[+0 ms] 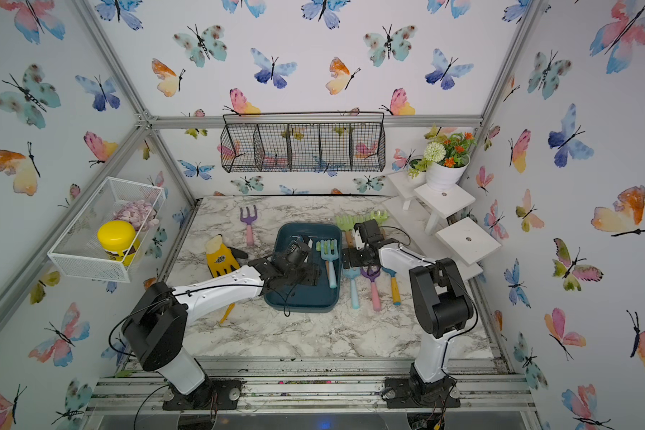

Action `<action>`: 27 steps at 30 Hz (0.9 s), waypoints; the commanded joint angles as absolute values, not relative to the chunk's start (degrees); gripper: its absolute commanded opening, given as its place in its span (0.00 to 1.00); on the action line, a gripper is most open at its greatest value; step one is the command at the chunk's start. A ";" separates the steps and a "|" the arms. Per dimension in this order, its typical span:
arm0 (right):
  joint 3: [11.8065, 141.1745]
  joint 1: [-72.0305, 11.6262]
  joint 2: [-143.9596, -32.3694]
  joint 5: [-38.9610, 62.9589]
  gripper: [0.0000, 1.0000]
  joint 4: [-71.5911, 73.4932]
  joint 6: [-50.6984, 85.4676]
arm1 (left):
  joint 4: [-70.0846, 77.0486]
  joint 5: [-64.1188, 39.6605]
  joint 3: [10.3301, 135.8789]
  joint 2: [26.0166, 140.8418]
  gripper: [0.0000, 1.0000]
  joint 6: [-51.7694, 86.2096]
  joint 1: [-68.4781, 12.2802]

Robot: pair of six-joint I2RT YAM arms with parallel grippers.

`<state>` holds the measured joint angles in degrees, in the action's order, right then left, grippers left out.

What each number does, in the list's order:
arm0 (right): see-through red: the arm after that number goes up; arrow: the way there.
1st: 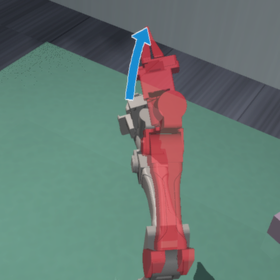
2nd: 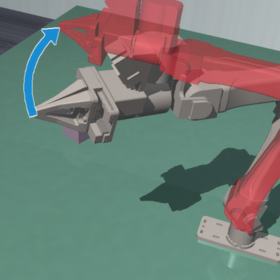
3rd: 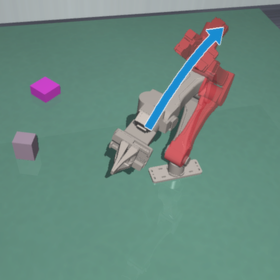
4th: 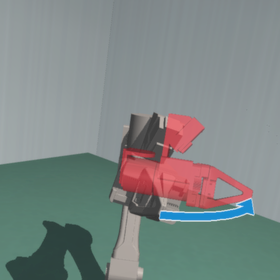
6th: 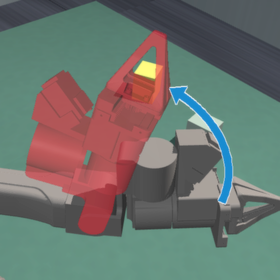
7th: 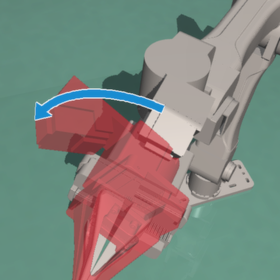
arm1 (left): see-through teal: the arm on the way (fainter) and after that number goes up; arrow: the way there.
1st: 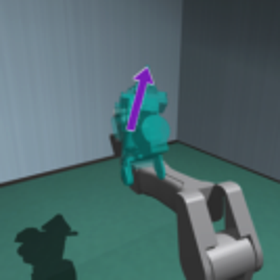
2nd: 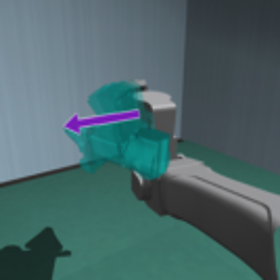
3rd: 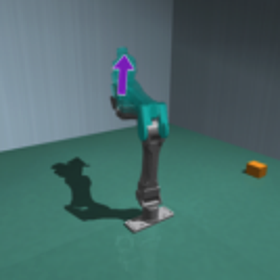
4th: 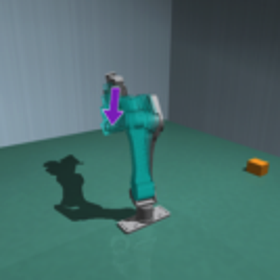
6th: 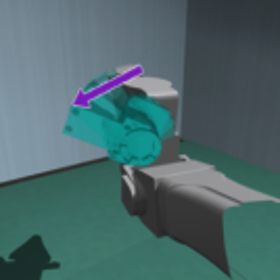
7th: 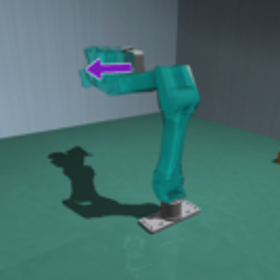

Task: Take the hand rake out of the storage box
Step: Adjust the storage box at the center of the board.

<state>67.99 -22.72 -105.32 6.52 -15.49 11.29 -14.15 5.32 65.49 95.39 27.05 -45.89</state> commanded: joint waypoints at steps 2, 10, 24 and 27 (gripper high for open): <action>68.88 -23.77 -105.31 9.11 0.99 -13.91 10.48 | -14.66 6.68 65.68 94.42 0.66 26.59 -46.23; 69.43 -25.22 -106.00 8.68 0.98 -13.89 9.79 | -14.67 7.39 64.80 94.25 0.66 26.30 -46.05; 63.79 -25.22 -90.39 0.62 0.99 -18.73 11.50 | -16.04 6.24 70.92 100.72 0.62 26.03 -45.48; 60.22 -25.25 -83.94 0.58 1.00 -19.18 11.99 | -16.68 5.95 73.07 102.83 0.61 26.38 -45.49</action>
